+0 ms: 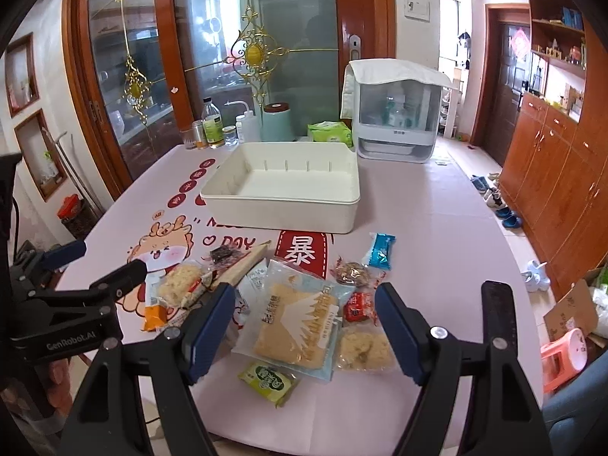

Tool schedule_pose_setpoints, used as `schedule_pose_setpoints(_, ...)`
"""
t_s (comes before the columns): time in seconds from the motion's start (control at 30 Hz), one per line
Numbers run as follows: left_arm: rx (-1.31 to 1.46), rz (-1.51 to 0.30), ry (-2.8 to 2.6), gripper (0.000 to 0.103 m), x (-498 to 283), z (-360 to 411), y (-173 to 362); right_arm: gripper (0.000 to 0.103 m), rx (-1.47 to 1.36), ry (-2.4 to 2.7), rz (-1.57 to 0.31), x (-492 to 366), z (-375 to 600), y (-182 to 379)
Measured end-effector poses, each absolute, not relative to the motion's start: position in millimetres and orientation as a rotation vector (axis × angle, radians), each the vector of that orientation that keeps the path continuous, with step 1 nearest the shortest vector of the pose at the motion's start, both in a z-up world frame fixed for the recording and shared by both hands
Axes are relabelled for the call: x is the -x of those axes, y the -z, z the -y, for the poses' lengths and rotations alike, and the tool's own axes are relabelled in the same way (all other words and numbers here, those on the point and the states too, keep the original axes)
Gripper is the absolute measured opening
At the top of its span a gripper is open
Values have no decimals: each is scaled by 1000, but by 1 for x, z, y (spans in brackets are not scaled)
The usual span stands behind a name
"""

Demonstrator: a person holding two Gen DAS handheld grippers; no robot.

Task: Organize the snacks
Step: 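Move both tools toward the snack pile in front of the tray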

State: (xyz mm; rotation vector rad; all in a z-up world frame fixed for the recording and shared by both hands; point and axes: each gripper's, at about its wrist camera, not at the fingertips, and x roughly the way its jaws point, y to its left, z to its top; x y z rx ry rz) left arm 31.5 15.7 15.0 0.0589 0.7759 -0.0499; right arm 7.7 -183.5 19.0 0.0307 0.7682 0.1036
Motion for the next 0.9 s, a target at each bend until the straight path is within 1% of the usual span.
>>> schedule_pose_setpoints(0.33, -95, -774, 59, 103, -39, -13, -16, 77, -46, -116, -776, -21, 192, -27)
schedule_pose_setpoints(0.57, -97, -797, 91, 103, -43, -14, -6, 77, -51, -114, -805, -27, 204, -17)
schedule_pose_setpoints(0.73, -120, -827, 128, 103, -47, -14, 16, 77, -66, -114, -847, -33, 213, 0)
schedule_pose_setpoints(0.9, -125, -919, 164, 103, -57, -17, 58, 77, -85, -111, -907, -41, 225, 32)
